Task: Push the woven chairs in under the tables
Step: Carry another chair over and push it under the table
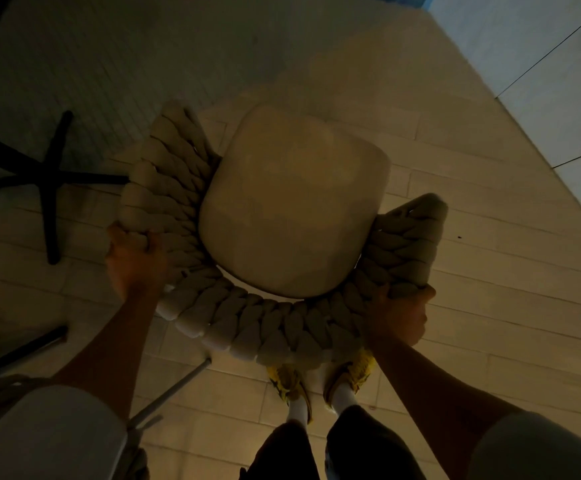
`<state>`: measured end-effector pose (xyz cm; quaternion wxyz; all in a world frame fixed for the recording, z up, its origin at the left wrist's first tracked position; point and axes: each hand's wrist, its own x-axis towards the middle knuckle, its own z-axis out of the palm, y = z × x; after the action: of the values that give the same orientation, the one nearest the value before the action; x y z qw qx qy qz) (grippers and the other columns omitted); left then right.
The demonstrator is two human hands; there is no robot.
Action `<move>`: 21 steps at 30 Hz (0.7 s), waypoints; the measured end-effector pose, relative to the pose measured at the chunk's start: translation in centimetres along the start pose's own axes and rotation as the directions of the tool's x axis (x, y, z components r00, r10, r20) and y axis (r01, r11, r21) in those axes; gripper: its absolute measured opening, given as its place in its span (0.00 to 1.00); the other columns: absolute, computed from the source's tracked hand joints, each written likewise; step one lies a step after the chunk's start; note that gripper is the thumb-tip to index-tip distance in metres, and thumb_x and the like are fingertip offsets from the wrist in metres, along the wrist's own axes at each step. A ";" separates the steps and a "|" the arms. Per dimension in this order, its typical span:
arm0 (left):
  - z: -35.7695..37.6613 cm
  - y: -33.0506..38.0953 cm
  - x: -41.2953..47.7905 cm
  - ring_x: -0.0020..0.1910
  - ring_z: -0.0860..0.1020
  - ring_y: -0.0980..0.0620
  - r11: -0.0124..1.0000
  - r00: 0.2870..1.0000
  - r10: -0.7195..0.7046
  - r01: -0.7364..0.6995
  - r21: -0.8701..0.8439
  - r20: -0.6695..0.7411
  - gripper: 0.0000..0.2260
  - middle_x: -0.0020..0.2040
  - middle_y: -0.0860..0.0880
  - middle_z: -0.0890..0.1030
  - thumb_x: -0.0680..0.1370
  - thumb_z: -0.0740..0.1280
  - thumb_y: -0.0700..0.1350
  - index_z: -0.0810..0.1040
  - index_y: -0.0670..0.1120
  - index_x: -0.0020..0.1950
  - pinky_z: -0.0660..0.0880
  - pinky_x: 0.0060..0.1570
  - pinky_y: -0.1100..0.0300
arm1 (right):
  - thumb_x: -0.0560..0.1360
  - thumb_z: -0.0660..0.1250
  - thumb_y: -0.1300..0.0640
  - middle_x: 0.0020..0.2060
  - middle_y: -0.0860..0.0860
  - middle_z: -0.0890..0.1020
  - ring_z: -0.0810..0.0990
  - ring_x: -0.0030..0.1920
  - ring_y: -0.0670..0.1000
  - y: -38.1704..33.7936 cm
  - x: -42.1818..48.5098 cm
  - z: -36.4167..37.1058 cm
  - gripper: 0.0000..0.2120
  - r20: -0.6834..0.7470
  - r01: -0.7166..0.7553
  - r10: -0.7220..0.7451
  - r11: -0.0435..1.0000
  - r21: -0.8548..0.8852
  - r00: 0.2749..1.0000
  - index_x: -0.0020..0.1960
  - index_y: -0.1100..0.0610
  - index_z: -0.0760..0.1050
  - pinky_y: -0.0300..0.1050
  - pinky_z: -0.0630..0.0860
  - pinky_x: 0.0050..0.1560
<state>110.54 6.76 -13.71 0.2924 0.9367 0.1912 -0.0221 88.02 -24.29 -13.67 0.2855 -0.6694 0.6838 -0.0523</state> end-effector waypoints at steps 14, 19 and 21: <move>0.1 -1.9 -6.3 0.59 0.79 0.33 0.993 0.995 -0.093 0.090 -0.083 -0.037 0.25 0.64 0.35 0.79 0.81 0.65 0.53 0.65 0.44 0.74 0.77 0.54 0.37 | 0.78 0.70 0.49 0.54 0.62 0.82 0.82 0.53 0.68 -0.4 4.5 -2.2 0.26 0.068 0.199 -0.193 0.975 -0.096 0.979 0.69 0.57 0.63 0.62 0.78 0.53; 0.6 -2.1 -8.6 0.59 0.78 0.31 0.991 0.992 -0.119 0.116 -0.061 -0.042 0.24 0.63 0.33 0.78 0.82 0.65 0.52 0.66 0.40 0.73 0.75 0.55 0.38 | 0.77 0.70 0.50 0.54 0.63 0.82 0.82 0.53 0.68 -0.7 6.2 -3.0 0.26 0.089 0.244 -0.234 0.962 -0.120 0.968 0.69 0.57 0.63 0.64 0.79 0.53; 0.7 -1.9 -9.9 0.58 0.78 0.30 0.990 0.990 -0.133 0.130 -0.062 -0.040 0.24 0.63 0.32 0.78 0.83 0.65 0.51 0.66 0.39 0.73 0.74 0.54 0.38 | 0.78 0.70 0.49 0.54 0.63 0.82 0.82 0.53 0.69 -0.9 7.2 -3.3 0.26 0.106 0.262 -0.248 0.955 -0.142 0.963 0.68 0.56 0.63 0.65 0.79 0.53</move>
<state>100.70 4.37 -13.77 0.3137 0.9132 0.2596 -0.0148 87.70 -32.19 -12.83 0.2531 -0.7740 0.5804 -0.0062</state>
